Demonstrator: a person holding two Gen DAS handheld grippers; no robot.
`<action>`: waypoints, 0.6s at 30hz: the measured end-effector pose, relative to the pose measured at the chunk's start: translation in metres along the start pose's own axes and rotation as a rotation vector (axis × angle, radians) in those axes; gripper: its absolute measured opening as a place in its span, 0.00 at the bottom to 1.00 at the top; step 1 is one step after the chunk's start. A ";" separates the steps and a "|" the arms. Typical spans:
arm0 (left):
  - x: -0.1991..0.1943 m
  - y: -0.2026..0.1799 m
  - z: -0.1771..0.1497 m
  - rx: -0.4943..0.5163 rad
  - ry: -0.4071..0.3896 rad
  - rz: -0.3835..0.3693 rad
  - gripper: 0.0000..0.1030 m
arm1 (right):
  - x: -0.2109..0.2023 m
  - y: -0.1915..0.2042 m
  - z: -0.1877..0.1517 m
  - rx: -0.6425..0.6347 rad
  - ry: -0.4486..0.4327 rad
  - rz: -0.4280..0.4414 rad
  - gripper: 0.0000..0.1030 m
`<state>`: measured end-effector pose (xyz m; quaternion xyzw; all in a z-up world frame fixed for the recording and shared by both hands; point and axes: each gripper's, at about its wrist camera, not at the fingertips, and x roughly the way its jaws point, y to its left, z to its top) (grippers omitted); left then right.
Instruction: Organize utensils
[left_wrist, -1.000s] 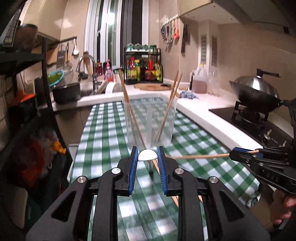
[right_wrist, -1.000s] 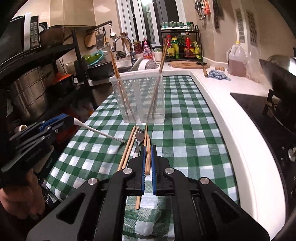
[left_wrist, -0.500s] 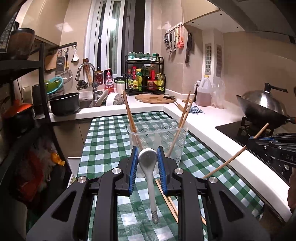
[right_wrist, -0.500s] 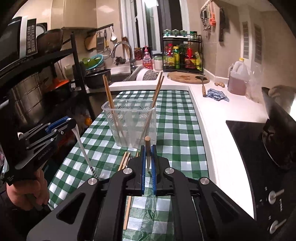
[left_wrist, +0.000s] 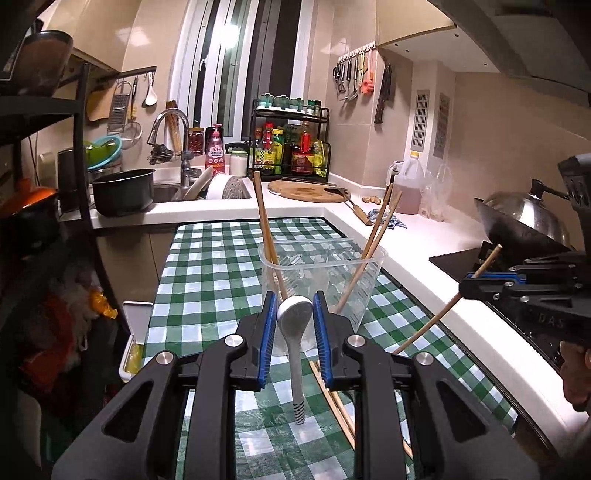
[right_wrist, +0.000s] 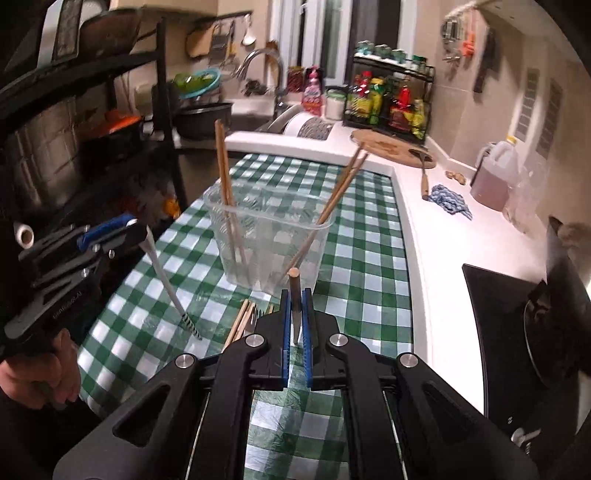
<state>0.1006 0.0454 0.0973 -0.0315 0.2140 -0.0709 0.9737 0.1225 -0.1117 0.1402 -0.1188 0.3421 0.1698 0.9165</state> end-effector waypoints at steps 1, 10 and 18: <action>0.003 0.001 0.000 -0.006 0.008 -0.002 0.19 | 0.002 0.001 0.003 -0.006 0.004 -0.009 0.06; 0.023 0.011 -0.005 -0.038 0.054 -0.011 0.10 | 0.023 0.006 0.007 0.004 0.009 -0.026 0.06; 0.026 0.014 -0.009 -0.041 0.057 -0.013 0.00 | 0.028 0.000 0.003 0.038 -0.011 -0.018 0.06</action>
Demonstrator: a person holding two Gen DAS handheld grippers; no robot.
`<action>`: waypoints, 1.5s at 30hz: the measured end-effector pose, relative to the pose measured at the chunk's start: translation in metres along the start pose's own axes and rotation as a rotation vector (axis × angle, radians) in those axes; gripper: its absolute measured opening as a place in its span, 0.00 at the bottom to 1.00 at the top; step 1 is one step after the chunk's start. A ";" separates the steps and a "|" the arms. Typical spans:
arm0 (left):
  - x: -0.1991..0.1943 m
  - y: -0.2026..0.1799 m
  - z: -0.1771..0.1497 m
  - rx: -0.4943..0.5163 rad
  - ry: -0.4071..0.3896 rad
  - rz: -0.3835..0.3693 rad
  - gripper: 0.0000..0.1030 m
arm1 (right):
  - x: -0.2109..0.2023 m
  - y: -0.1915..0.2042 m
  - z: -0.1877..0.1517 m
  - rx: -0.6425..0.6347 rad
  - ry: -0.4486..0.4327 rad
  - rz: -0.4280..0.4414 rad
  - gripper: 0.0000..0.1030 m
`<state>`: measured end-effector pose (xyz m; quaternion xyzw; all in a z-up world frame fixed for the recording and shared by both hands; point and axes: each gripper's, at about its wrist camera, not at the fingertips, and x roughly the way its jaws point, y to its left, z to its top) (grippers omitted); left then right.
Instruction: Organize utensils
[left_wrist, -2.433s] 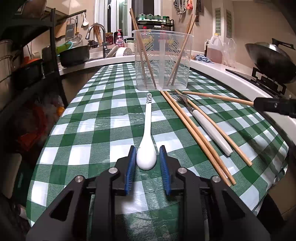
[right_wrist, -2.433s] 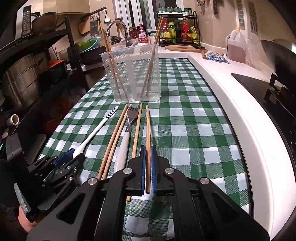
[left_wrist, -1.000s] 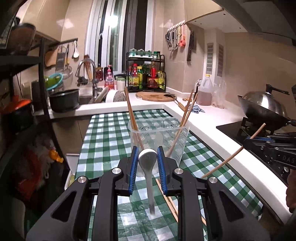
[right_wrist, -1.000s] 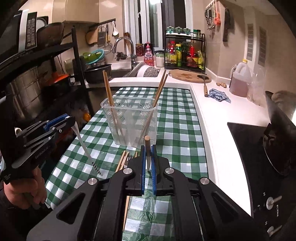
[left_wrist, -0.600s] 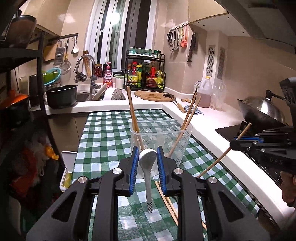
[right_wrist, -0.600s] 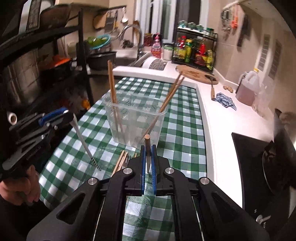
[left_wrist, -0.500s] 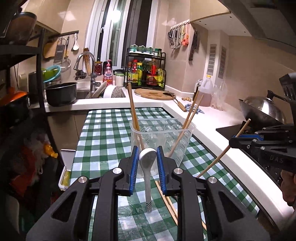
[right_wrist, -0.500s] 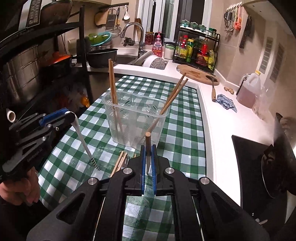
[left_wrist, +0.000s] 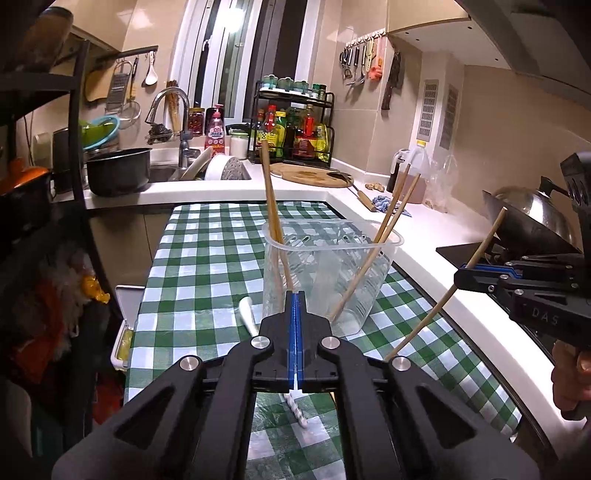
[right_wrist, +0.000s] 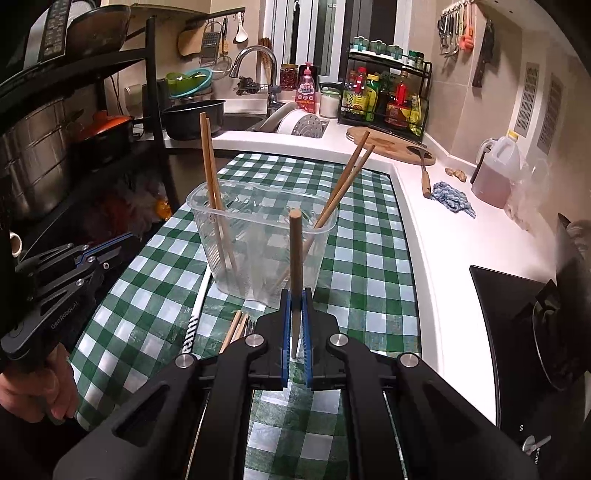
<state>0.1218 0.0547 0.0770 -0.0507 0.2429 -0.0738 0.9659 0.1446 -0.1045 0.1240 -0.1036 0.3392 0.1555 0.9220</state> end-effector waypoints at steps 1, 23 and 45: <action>0.000 0.003 0.000 -0.008 0.001 0.002 0.00 | -0.001 0.000 -0.001 0.001 -0.002 0.002 0.06; 0.034 0.035 -0.031 -0.116 0.130 0.062 0.00 | -0.034 -0.016 -0.034 0.044 -0.067 0.036 0.06; 0.170 0.093 -0.008 -0.304 0.305 0.003 0.00 | -0.038 -0.028 -0.060 0.083 -0.149 0.059 0.06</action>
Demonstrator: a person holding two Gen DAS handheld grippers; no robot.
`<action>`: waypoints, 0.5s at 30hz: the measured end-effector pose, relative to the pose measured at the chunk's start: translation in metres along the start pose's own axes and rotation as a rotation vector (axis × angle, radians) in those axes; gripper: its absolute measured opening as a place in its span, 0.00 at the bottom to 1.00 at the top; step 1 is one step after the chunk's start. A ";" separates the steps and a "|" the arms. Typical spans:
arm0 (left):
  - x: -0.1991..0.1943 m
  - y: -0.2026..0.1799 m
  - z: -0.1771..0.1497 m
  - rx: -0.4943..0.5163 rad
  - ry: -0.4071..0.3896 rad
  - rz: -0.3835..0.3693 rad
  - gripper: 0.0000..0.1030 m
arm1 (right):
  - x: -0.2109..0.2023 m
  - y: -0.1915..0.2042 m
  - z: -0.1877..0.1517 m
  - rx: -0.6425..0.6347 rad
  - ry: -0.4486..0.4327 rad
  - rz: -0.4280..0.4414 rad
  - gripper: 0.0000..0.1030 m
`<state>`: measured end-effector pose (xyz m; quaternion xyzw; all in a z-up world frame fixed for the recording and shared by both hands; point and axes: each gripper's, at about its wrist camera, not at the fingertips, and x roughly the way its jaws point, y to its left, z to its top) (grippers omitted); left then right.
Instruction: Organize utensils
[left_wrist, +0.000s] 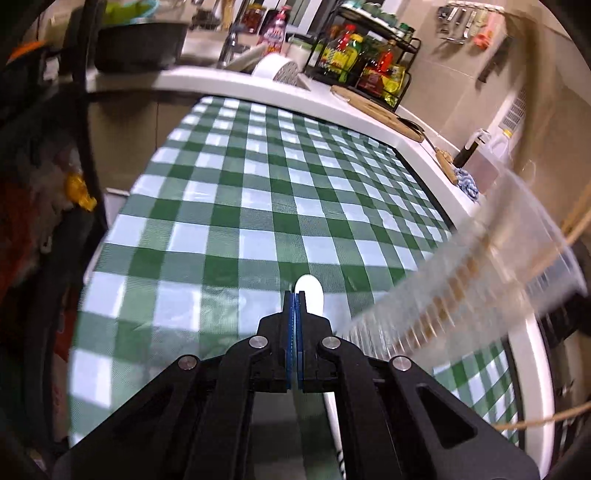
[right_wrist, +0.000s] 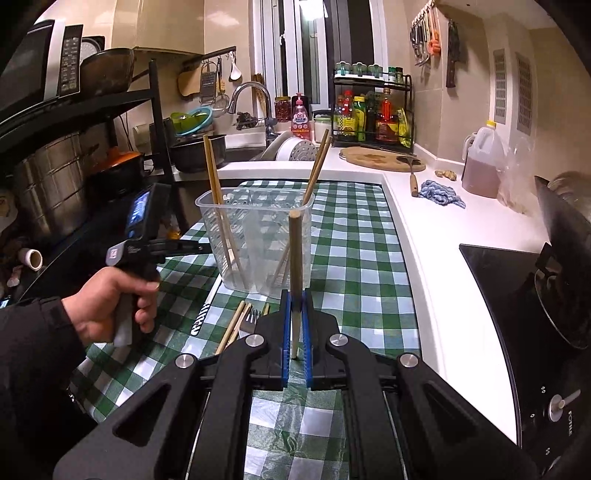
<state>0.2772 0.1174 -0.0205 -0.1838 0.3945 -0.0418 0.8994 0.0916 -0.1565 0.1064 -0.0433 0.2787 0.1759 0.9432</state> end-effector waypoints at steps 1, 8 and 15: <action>0.004 0.002 0.001 -0.015 0.010 -0.014 0.00 | 0.000 0.001 0.000 -0.003 0.000 0.000 0.06; 0.026 0.001 0.004 -0.045 0.059 -0.047 0.01 | 0.001 0.002 0.000 -0.010 0.001 0.000 0.06; 0.039 0.005 0.008 -0.065 0.080 -0.021 0.02 | 0.000 0.003 0.000 -0.014 0.002 0.003 0.06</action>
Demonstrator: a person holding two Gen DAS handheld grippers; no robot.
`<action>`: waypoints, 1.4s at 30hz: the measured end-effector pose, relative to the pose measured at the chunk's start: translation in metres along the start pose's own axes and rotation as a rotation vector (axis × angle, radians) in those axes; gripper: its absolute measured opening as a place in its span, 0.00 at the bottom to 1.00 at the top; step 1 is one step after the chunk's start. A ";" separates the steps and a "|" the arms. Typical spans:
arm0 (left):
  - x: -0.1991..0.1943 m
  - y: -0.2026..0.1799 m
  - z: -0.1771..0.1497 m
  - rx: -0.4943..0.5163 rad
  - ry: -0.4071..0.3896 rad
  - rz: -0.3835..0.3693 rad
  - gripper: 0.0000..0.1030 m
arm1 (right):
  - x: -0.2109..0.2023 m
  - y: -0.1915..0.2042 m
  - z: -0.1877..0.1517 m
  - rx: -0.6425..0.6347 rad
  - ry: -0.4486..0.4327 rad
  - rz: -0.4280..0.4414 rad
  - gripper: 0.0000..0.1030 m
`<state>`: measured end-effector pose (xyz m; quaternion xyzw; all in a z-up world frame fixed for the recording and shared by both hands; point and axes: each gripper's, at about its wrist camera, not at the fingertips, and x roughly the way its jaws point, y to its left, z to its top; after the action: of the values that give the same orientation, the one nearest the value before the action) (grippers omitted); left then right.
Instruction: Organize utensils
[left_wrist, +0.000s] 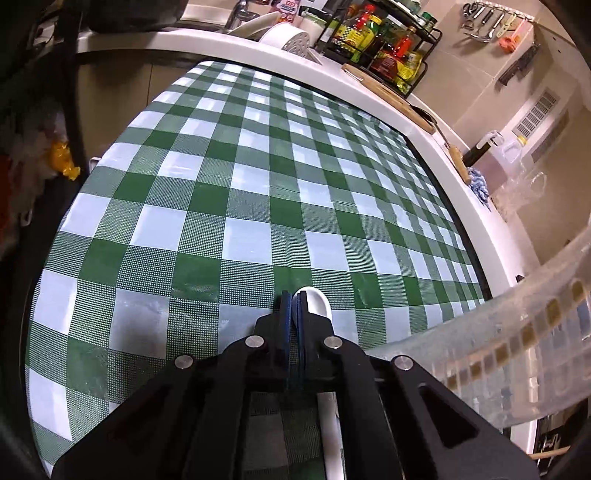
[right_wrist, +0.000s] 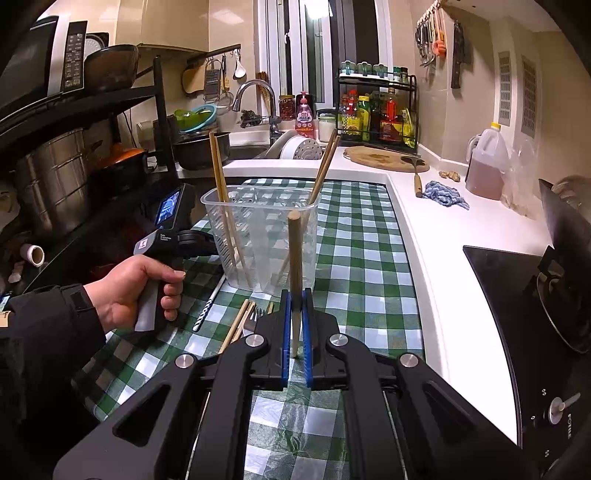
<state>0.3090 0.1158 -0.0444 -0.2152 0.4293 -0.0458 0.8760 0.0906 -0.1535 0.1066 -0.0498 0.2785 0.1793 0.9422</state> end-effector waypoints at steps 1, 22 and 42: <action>0.001 0.000 0.000 -0.002 0.001 -0.004 0.02 | 0.000 0.000 0.000 0.000 0.000 0.000 0.06; 0.007 0.008 0.007 -0.073 0.010 -0.089 0.18 | -0.001 0.000 -0.001 0.003 -0.001 0.003 0.06; -0.022 -0.004 0.005 0.017 -0.029 -0.054 0.05 | -0.003 0.000 0.000 0.013 -0.007 0.003 0.06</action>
<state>0.2997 0.1196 -0.0232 -0.2198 0.4102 -0.0701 0.8823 0.0881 -0.1548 0.1087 -0.0427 0.2763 0.1789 0.9433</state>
